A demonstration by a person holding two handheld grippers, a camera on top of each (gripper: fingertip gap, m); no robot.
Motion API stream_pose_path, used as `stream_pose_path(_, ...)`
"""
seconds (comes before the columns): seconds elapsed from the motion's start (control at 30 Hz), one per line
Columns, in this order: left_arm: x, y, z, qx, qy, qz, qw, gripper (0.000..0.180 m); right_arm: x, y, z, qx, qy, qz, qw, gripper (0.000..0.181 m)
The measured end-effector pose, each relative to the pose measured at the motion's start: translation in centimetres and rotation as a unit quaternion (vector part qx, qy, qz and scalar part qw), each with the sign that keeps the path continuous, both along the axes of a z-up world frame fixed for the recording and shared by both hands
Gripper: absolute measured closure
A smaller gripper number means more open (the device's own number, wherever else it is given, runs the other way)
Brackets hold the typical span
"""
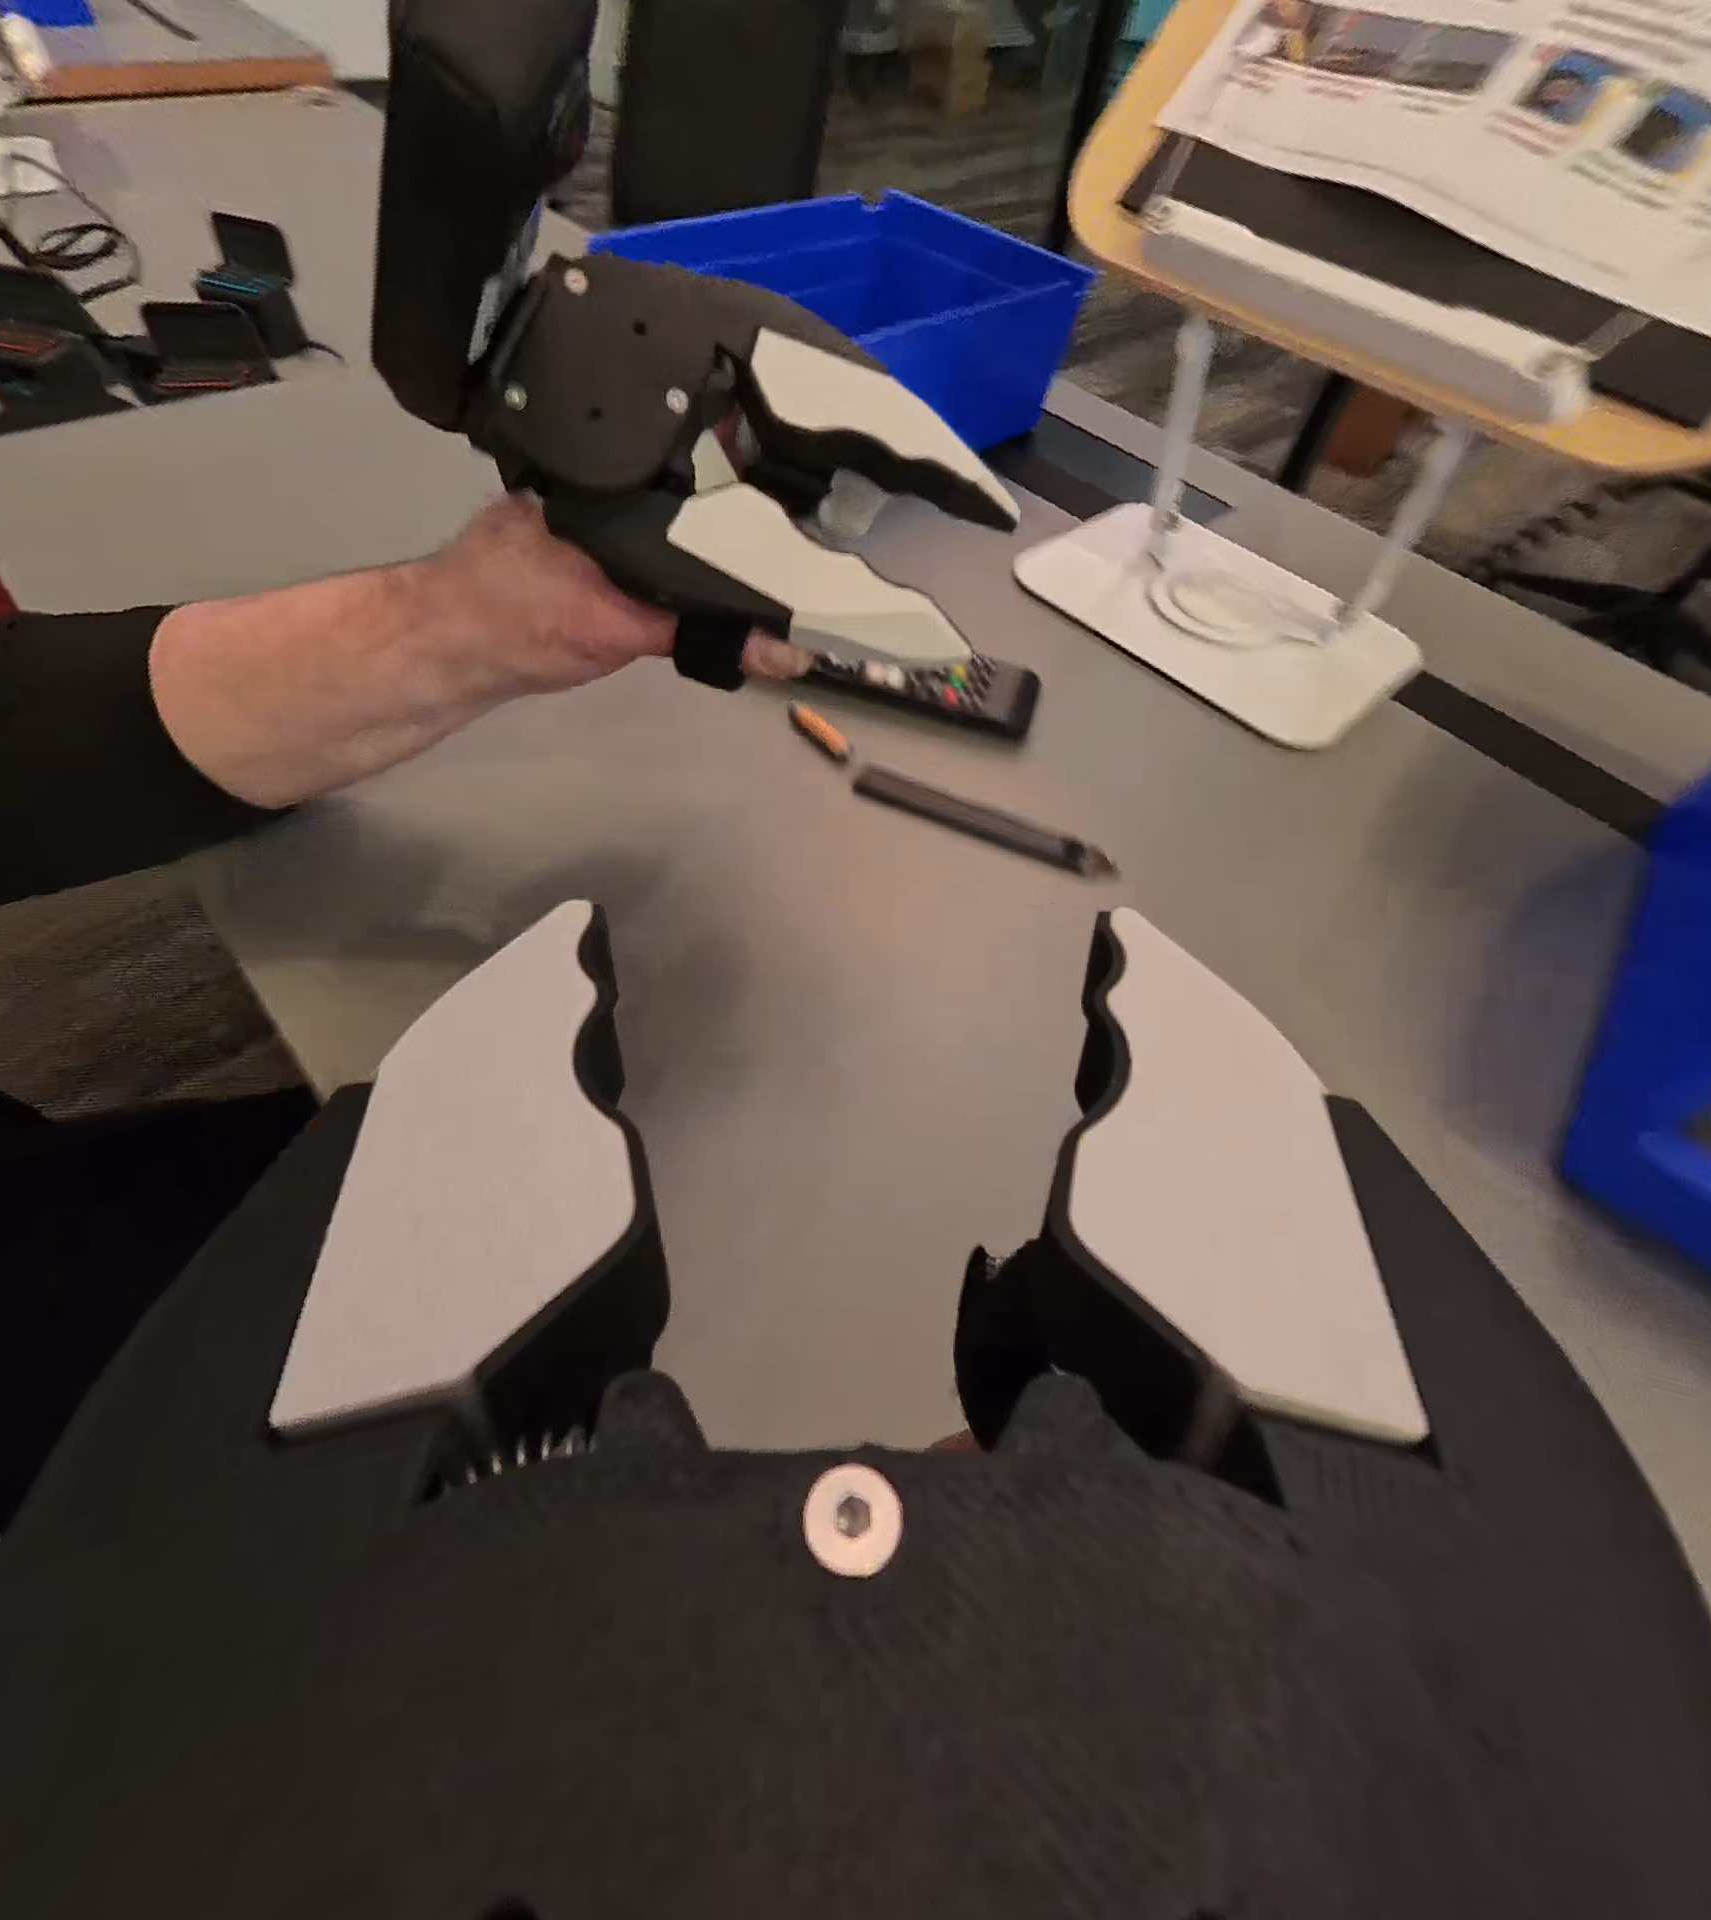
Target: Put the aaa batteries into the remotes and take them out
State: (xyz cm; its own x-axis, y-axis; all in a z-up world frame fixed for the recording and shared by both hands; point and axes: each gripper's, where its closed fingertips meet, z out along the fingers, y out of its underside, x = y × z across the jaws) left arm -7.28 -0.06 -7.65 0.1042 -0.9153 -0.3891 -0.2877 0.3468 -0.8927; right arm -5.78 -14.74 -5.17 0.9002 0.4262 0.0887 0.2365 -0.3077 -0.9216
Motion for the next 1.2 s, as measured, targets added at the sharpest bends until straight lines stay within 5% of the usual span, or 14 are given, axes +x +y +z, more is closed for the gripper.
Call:
stream_pose_path(0.13,5.5,-7.0,-0.1,0.009,-0.014,-0.039,0.999,0.127,5.0,-10.3,-2.8,-0.017,0.012,-0.071,0.997,0.095)
stream_pose_path(0.3,9.5,-12.7,-1.8,0.046,-0.020,-0.085,0.995,0.127,12.3,-24.7,-14.3,-0.139,-0.037,-0.216,0.966,0.091)
stream_pose_path(0.4,9.5,-13.1,-2.8,0.103,-0.018,-0.095,0.990,0.129,15.0,-34.6,-23.9,-0.265,-0.026,-0.276,0.923,0.088)
stream_pose_path(0.6,9.2,-12.5,-2.7,0.097,-0.041,-0.109,0.988,0.127,15.0,-51.4,-37.4,-0.487,-0.043,-0.296,0.821,0.101)
stream_pose_path(0.77,10.0,-15.1,-3.9,0.135,-0.011,-0.149,0.979,0.128,14.1,-57.8,-40.9,-0.604,-0.092,-0.258,0.748,0.104)
stream_pose_path(1.03,10.5,-14.9,-4.3,0.107,-0.015,-0.149,0.983,0.128,10.1,-63.8,-43.6,-0.765,-0.012,-0.202,0.612,0.117)
stream_pose_path(1.2,11.4,-14.9,-5.2,0.104,-0.009,-0.138,0.985,0.126,8.6,-67.0,-43.8,-0.809,-0.007,-0.171,0.562,0.121)
